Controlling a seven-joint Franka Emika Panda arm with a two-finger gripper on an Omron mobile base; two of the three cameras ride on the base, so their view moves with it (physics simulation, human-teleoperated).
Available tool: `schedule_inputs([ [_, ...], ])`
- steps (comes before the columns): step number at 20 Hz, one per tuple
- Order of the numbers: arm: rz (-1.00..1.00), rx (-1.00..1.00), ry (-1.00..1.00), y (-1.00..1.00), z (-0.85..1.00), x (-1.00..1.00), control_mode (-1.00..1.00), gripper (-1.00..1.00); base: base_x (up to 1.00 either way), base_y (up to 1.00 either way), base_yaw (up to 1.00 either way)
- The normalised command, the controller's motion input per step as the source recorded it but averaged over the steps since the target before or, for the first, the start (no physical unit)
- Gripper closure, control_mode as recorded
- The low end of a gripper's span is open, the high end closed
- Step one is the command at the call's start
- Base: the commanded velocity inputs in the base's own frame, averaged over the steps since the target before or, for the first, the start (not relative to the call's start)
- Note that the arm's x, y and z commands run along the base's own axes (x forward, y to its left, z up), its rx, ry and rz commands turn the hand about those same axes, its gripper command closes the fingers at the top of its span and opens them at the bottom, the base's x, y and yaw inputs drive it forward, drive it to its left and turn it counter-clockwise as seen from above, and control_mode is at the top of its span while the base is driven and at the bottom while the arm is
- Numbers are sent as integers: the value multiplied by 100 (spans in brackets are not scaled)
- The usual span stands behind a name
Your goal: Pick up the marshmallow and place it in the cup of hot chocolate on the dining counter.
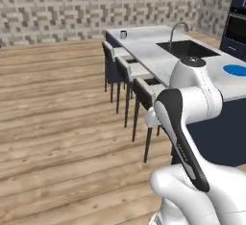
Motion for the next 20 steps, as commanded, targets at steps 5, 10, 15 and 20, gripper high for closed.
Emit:
schedule_inputs([
  [5,0,0,0,0,0,0,100,100,32,99,-60],
  [10,0,0,0,0,0,0,100,100,30,100,-54],
  [15,0,0,0,0,0,0,100,100,36,100,-40],
  [20,0,0,0,0,0,0,100,100,50,100,-34],
])
